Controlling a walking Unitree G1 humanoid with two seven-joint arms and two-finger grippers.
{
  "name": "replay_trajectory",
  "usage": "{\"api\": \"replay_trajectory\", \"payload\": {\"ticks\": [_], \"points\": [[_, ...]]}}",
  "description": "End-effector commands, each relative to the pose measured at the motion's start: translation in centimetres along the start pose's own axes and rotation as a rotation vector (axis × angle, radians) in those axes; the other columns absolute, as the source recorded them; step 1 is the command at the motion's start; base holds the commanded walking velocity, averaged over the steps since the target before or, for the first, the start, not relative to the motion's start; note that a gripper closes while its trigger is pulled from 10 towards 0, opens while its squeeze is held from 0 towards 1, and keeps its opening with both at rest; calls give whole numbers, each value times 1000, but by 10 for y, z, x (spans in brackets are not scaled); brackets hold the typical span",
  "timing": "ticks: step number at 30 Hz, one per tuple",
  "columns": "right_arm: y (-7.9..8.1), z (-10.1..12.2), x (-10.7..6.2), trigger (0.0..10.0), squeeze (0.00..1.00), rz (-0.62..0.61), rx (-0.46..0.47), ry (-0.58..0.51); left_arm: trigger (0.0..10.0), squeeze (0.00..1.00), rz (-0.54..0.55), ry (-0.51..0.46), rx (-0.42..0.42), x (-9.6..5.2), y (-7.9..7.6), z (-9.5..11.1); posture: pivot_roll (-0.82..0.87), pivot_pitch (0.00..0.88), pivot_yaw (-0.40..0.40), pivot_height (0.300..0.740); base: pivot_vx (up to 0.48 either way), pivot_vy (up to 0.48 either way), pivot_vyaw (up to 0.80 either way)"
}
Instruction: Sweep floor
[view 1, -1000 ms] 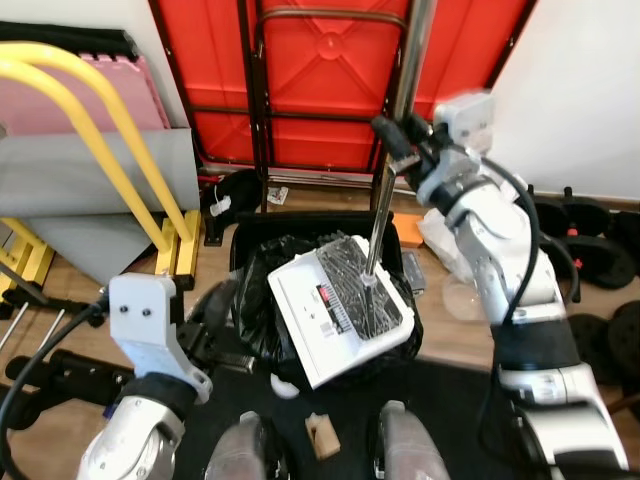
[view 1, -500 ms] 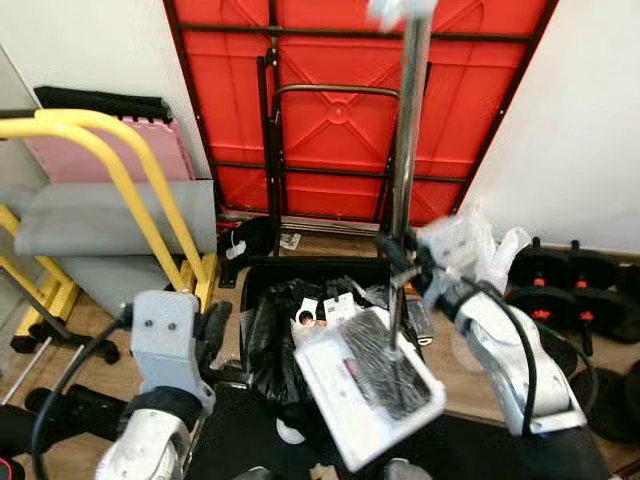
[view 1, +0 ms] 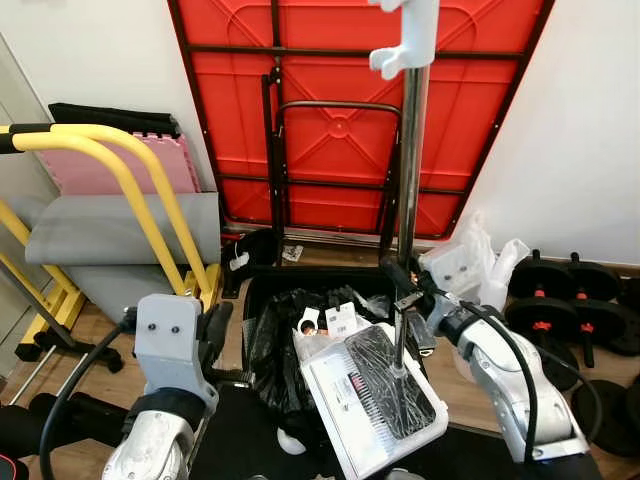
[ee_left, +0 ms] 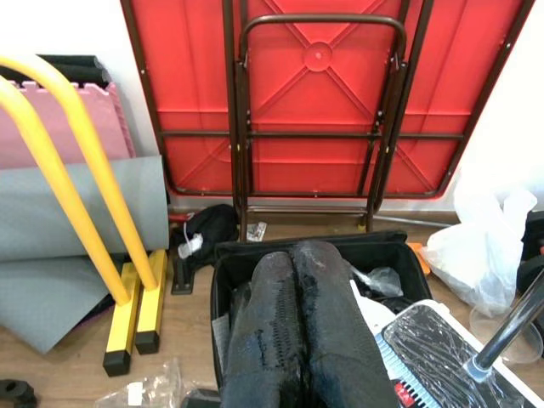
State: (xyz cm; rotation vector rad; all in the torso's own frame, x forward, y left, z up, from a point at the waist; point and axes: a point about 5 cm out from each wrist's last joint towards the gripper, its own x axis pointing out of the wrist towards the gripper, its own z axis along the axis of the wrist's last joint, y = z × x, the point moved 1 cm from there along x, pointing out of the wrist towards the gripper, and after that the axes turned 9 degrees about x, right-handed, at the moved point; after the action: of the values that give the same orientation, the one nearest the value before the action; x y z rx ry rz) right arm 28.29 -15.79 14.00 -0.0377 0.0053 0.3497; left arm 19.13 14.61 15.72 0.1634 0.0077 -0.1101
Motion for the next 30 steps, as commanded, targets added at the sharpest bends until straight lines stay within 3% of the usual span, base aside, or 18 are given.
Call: {"api": "replay_trajectory", "payload": {"ticks": [1,7,10,20,30], "points": [[-6,18,1,10000,0,-51,1,-81,10000,0,33,17,4,2,3,-5,-74,26,6,740,0,0,0],[-8,17,2,10000,0,-72,55,-85,10000,0,17,26,-5,5,3,-7,-75,25,12,740,-179,0,-533],[-7,15,3,10000,0,-73,19,-65,10000,0,15,25,-6,5,3,-8,-75,26,14,740,-287,0,0],[-7,16,4,10000,0,-81,22,-68,10000,0,9,24,2,5,2,-8,-68,31,15,740,-315,0,-160],[-13,17,6,10000,0,-172,-11,-50,10000,0,5,19,2,4,3,-6,-66,40,20,740,-196,0,0]]}}
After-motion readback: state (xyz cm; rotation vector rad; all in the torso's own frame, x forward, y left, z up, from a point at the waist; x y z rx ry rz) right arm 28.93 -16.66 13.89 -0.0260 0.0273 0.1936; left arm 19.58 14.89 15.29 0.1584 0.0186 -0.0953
